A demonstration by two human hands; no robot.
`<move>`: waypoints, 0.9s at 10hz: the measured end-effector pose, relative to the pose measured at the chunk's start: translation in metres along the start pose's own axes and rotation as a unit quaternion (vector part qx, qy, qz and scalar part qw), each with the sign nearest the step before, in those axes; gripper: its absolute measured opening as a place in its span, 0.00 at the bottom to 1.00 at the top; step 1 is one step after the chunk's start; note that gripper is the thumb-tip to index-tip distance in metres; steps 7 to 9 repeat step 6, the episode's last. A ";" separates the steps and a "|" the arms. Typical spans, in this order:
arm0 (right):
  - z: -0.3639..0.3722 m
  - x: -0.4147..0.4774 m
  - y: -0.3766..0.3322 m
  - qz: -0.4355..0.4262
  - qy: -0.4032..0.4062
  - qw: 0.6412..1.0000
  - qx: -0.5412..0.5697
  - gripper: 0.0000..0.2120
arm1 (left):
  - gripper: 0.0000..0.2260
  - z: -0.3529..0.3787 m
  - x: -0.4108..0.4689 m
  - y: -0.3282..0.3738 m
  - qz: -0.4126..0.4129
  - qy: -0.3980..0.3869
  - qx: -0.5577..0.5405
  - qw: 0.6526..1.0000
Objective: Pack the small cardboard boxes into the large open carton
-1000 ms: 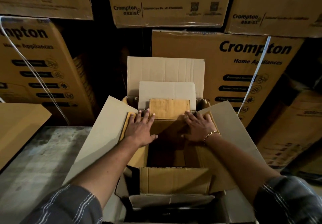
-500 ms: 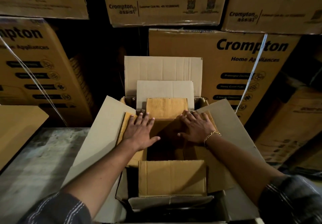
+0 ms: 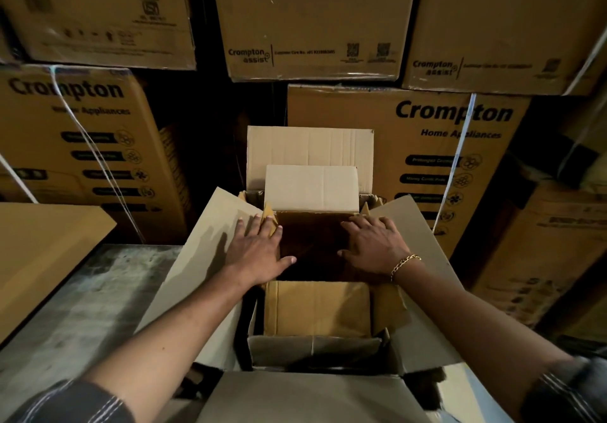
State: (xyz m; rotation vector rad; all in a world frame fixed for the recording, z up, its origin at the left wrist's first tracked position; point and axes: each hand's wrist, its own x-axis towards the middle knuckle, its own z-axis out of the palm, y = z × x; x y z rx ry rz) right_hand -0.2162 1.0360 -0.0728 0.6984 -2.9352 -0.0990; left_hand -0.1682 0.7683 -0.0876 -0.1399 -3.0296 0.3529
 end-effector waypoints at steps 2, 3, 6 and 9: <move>-0.024 -0.032 -0.006 0.026 0.047 0.999 0.006 0.34 | 0.39 -0.022 -0.026 -0.001 -0.018 -0.002 -0.031 0.999; -0.034 -0.043 -0.007 0.029 0.058 0.998 0.008 0.33 | 0.39 -0.030 -0.037 -0.004 -0.021 0.016 -0.040 0.999; -0.052 -0.059 -0.006 0.047 0.052 0.997 0.039 0.38 | 0.41 -0.051 -0.051 -0.013 -0.005 0.109 -0.085 0.990; -0.052 -0.059 -0.006 0.047 0.052 0.997 0.039 0.38 | 0.41 -0.051 -0.051 -0.013 -0.005 0.109 -0.085 0.990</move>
